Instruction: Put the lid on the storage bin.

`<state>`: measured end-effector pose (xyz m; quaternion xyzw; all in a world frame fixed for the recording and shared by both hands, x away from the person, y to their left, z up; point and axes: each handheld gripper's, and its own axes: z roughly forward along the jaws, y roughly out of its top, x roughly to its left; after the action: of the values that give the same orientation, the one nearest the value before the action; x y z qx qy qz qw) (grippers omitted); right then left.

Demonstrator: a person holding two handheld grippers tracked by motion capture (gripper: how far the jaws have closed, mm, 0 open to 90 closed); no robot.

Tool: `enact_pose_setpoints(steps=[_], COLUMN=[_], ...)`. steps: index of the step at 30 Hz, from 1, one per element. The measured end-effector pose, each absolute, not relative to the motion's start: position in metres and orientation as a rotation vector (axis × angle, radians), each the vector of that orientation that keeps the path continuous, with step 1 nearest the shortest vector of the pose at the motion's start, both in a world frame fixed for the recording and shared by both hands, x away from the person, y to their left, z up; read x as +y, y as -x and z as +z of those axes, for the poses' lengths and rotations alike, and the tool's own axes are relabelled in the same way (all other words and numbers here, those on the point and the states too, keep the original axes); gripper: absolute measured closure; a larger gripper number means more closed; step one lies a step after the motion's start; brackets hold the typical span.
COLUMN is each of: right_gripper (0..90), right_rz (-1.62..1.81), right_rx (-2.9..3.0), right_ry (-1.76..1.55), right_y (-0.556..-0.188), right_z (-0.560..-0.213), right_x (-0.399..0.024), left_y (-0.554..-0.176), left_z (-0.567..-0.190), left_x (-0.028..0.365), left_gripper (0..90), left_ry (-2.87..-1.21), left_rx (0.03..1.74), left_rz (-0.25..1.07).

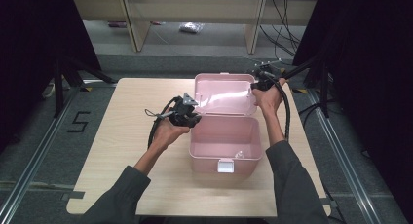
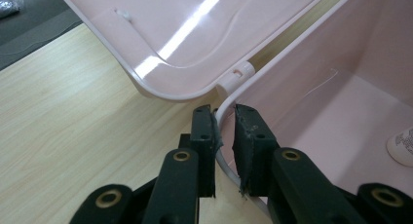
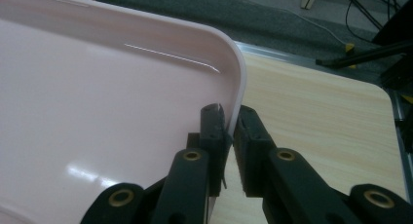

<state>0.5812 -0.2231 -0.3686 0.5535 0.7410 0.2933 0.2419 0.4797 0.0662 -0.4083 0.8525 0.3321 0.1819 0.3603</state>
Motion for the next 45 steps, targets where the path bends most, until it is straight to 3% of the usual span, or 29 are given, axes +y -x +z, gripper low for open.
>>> enact_pose_setpoints(steps=[21, 45], right_gripper=[85.2, 86.9], right_rz=[0.913, 1.036], right_rx=[1.959, 1.905], right_ry=[-1.422, -1.335], right_y=[-0.544, -0.500], right_z=[-0.328, -0.310], right_x=[-0.229, -0.236], left_y=[-0.480, -0.480], left_z=[-0.409, -0.410], left_x=[0.064, 0.062], left_gripper=[78.3, 78.2], left_ry=[-2.198, -2.199], left_rx=[0.854, 0.846], left_rz=[0.482, 0.508])
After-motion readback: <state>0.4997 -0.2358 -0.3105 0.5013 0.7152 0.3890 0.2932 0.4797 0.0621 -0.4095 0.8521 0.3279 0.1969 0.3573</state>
